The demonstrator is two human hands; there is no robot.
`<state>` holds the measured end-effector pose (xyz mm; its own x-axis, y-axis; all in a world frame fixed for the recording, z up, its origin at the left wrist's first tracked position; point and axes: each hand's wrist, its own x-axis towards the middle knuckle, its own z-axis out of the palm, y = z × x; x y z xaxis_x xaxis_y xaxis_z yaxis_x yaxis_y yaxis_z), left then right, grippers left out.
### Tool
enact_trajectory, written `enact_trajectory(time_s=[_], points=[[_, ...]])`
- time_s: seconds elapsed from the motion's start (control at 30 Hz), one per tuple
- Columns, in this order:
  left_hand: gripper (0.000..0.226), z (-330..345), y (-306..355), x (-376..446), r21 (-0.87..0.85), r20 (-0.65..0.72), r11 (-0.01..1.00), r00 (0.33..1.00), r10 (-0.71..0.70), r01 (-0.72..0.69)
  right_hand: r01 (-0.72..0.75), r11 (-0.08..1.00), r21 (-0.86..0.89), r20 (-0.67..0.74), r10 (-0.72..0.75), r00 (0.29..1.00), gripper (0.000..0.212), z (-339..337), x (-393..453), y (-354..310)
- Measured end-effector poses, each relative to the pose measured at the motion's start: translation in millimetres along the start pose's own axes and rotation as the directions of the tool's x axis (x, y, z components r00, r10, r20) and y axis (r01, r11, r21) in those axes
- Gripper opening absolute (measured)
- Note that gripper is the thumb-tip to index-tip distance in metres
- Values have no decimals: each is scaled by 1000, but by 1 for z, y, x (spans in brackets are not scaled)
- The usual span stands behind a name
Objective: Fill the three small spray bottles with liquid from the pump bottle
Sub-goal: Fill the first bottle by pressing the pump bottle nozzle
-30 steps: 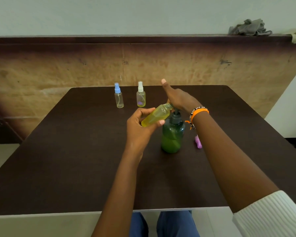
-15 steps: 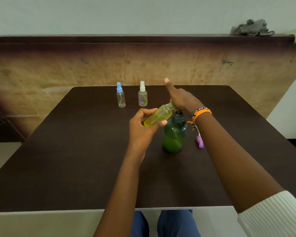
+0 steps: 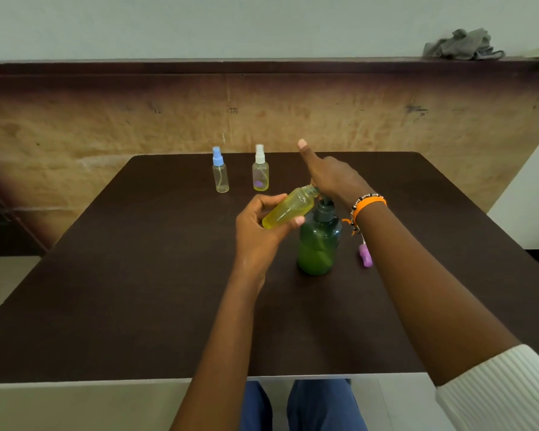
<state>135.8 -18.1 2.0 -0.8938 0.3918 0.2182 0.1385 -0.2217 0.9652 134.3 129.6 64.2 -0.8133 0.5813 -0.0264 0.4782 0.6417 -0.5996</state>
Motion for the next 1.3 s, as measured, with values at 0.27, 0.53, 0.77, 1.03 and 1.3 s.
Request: enact_trajectory(time_s=[0.27,0.53,0.77,1.03,1.3], points=[[34,0,-4,-2,-3,2,1000,1000,-9,9,-60,997,52,-32,61,998,88,5,-3,5],[33,1,-3,-2,-2,-2,1000,1000,-9,9,-69,996,-49,-69,66,995,84,-3,-9,-3],[34,4,-9,-3,-43,-27,999,999,-29,28,-96,995,12,-51,96,994,85,0,-12,-2],[34,2,-6,-2,-34,-14,999,1000,-17,16,-85,989,-122,16,87,996,89,-4,-14,-9],[34,4,-8,-4,-31,-24,999,1000,-14,13,-107,994,-25,-9,107,994,88,-2,-16,-6]])
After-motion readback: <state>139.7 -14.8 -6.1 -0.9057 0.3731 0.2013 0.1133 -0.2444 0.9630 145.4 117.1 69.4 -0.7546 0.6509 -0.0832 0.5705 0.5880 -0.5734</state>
